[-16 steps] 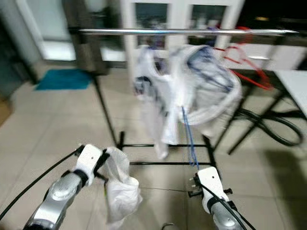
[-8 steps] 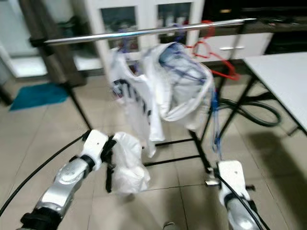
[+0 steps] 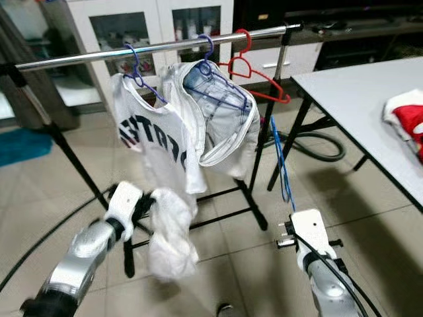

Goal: Hang hanger

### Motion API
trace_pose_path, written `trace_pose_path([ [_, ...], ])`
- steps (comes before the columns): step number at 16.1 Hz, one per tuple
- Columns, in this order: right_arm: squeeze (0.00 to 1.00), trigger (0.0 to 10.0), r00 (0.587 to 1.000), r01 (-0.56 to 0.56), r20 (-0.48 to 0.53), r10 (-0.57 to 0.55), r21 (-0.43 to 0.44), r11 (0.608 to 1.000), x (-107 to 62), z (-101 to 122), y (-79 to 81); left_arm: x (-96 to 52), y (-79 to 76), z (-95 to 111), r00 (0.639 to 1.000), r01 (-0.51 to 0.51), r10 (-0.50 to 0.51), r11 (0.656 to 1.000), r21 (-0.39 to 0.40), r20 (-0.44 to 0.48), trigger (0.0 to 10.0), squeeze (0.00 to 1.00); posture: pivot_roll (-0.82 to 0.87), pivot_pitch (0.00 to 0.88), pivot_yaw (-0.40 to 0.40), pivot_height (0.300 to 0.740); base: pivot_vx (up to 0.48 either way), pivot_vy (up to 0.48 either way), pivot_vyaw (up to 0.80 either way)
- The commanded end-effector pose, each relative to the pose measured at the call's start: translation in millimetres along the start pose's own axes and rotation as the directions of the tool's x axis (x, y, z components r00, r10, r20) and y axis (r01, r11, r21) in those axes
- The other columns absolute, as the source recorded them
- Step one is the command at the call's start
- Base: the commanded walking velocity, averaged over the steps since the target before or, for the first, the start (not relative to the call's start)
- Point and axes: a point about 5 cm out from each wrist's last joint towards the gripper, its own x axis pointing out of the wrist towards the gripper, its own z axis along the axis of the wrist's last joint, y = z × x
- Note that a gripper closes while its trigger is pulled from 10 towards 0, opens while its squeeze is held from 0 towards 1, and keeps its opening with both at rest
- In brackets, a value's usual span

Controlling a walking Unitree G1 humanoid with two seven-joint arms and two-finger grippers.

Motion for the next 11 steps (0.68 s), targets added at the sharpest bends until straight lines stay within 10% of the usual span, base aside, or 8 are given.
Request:
trace_pose_path([
  [1,0.00,10.0,1.000,-0.012,0.012,0.012,-0.007,1.000,-1.4,6,0.4,2.0,-0.4,10,0.999,0.006,-0.006,1.000,0.023,0.032,10.0,0.00,-0.13,0.000,0.059,0.740,0.000,0.000,-0.73],
  [11,0.00,10.0,0.994,0.033,0.108,-0.035,0.028,0.999,-1.9,42,-7.5,10.5,23.8,49,0.981,-0.092,0.090,0.996,0.000,0.170,10.0,0.00,-0.17,0.000,0.102,0.740,0.000,0.000,-0.72],
])
